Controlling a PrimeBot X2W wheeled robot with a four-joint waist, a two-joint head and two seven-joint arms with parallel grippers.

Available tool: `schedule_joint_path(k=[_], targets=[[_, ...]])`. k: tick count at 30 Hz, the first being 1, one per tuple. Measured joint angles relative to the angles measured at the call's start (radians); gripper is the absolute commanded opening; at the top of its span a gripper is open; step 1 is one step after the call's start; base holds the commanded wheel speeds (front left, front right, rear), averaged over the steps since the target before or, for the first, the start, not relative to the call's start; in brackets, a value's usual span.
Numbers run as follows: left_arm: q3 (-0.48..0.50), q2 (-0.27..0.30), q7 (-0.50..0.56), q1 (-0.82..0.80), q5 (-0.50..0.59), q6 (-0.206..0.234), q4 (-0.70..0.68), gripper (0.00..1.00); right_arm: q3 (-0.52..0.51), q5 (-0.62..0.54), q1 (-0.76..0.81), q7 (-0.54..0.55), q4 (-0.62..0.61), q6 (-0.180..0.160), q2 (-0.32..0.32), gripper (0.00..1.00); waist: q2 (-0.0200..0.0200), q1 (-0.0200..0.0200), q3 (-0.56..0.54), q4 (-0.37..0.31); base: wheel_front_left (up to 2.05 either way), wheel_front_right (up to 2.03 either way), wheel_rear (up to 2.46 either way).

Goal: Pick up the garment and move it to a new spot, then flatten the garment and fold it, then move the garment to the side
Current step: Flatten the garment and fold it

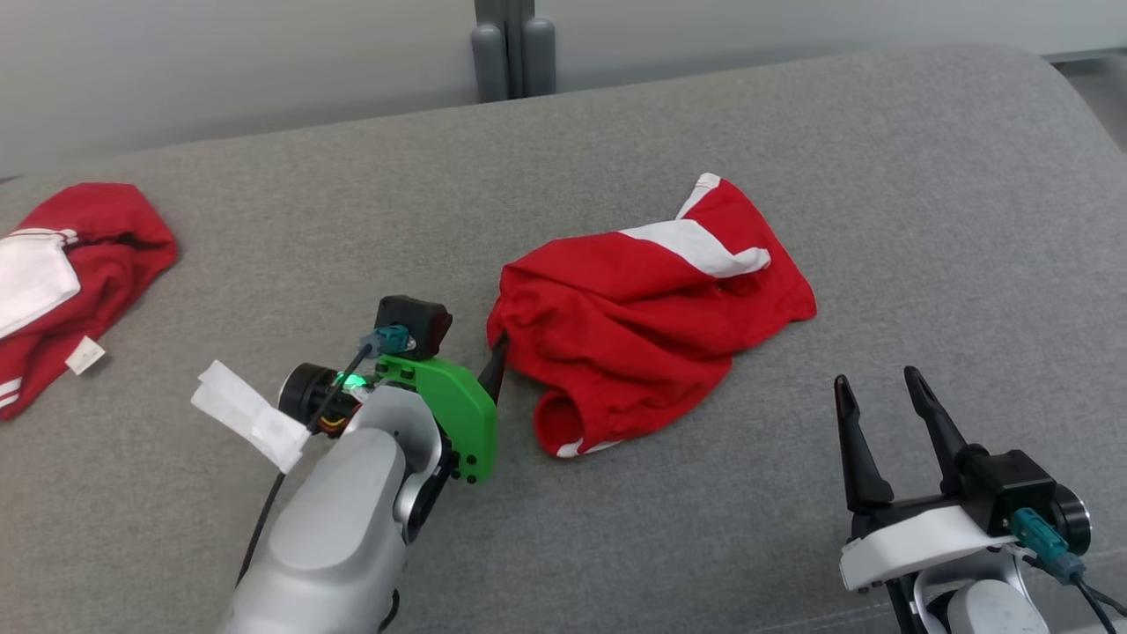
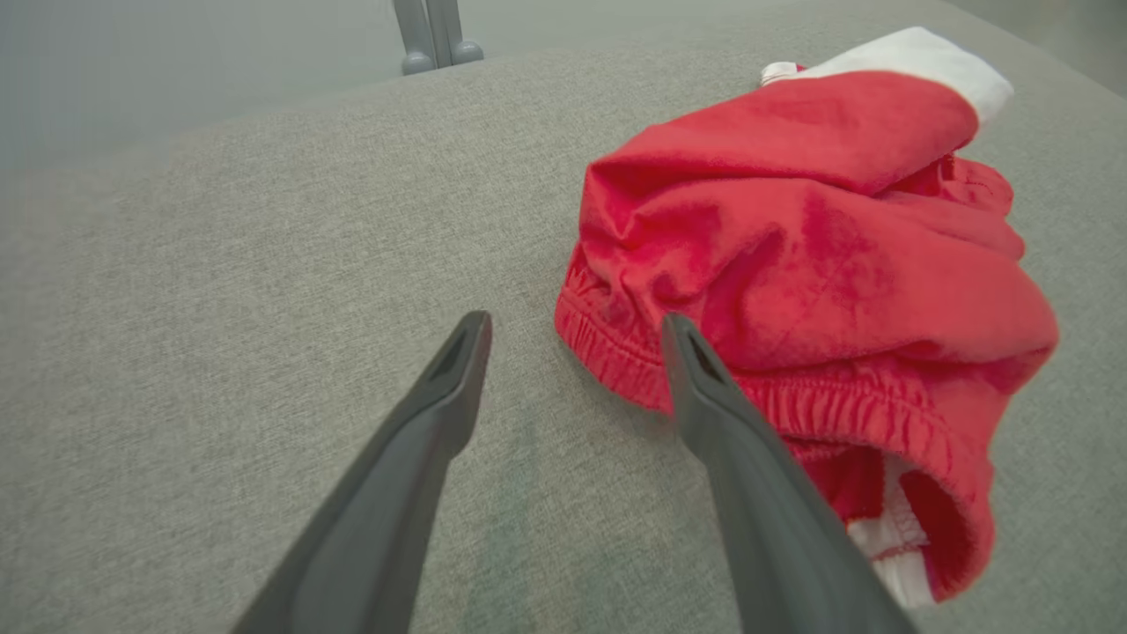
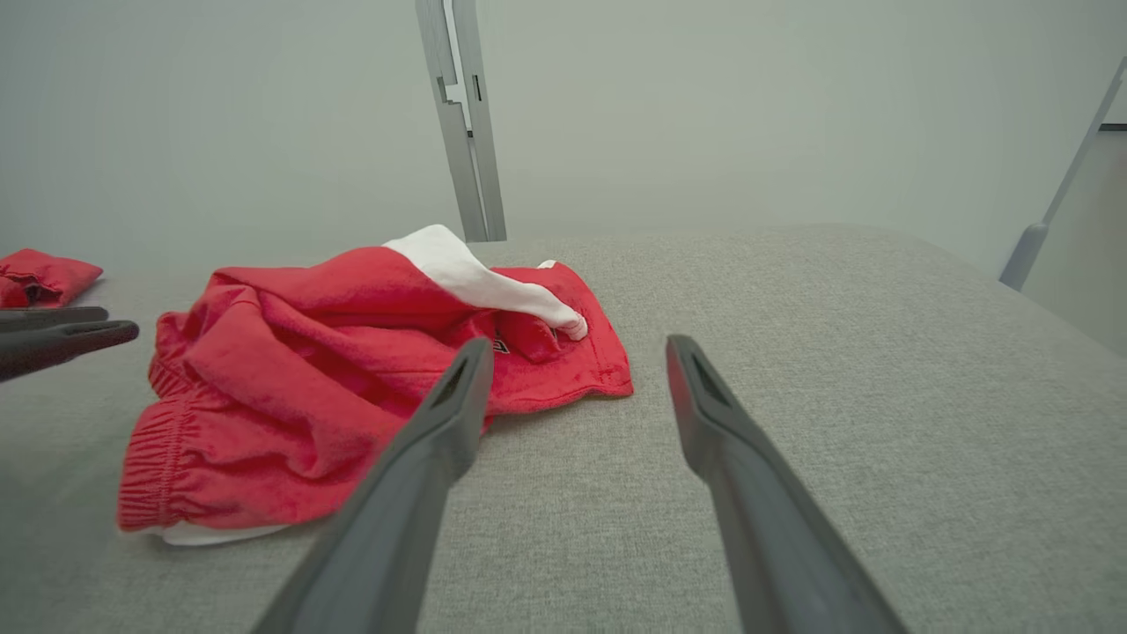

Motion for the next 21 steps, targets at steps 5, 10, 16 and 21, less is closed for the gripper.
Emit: schedule_joint_path(k=[5,10,16,21], targets=[[-0.016,-0.001,-0.001,-0.048,-0.04,-0.021,0.071,1.0,0.012,0.009,-0.011,0.0,0.007,0.0,0.0,1.0,0.0,0.0,0.042,-0.051,0.0,0.0,0.0],[-0.047,-0.002,-0.031,-0.064,-0.061,-0.033,0.112,0.05,0.017,0.012,-0.012,0.0,0.013,0.0,0.0,1.0,0.0,0.0,0.062,-0.09,0.0,0.0,0.0],[-0.066,0.0,-0.148,-0.1,-0.042,0.004,0.152,0.0,0.005,0.011,-0.002,0.0,0.021,0.0,0.0,1.0,0.0,0.0,0.041,-0.093,0.0,0.0,0.0],[-0.073,0.015,-0.229,-0.142,-0.018,0.019,0.172,0.0,0.002,0.006,0.016,0.0,0.026,0.0,0.001,1.0,0.0,0.0,-0.001,-0.078,0.0,0.0,0.0]])
